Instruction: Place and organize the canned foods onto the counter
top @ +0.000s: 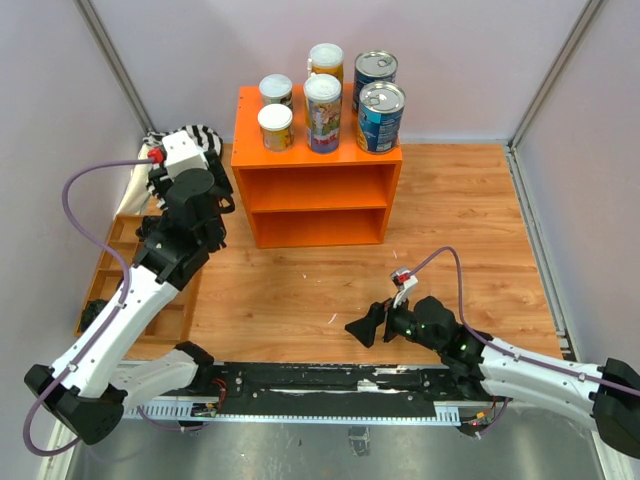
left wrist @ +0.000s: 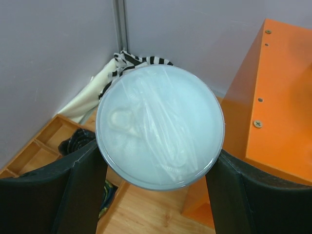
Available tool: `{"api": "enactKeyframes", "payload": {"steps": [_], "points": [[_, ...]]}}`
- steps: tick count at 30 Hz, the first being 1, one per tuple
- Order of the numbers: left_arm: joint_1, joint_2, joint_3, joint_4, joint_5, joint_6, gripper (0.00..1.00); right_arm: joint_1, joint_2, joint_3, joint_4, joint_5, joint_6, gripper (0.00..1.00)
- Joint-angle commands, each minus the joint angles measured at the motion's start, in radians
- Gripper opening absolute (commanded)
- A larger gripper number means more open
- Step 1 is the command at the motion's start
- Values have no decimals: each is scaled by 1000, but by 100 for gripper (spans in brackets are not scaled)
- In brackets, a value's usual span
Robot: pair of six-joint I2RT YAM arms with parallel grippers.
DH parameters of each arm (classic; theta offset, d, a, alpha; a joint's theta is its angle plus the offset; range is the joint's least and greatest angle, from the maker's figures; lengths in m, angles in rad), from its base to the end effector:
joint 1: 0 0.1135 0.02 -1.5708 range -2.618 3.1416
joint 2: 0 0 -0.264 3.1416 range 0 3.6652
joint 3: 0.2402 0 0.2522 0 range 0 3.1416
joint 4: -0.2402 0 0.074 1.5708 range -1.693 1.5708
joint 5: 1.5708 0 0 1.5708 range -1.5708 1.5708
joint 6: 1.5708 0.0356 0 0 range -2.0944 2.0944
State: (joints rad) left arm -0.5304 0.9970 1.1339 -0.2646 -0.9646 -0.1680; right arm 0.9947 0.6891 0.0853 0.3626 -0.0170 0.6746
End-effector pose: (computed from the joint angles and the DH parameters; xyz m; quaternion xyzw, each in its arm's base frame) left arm 0.1914 -0.0783 0.4161 -0.1815 0.7095 0.1270 0.6690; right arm 0.0858 0.1331 0.1655 -0.1306 0.7761 0.4616 0.4092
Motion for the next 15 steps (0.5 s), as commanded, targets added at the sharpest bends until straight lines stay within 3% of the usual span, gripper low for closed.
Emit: {"api": "enactKeyframes", "payload": {"steps": [1,15], "points": [[7,12,100,122,-20,53,0,-8,22,17,36,-1,-3,99],[7,122,287,127,78,108,0,-8,63,14,63,1,0,99]]}}
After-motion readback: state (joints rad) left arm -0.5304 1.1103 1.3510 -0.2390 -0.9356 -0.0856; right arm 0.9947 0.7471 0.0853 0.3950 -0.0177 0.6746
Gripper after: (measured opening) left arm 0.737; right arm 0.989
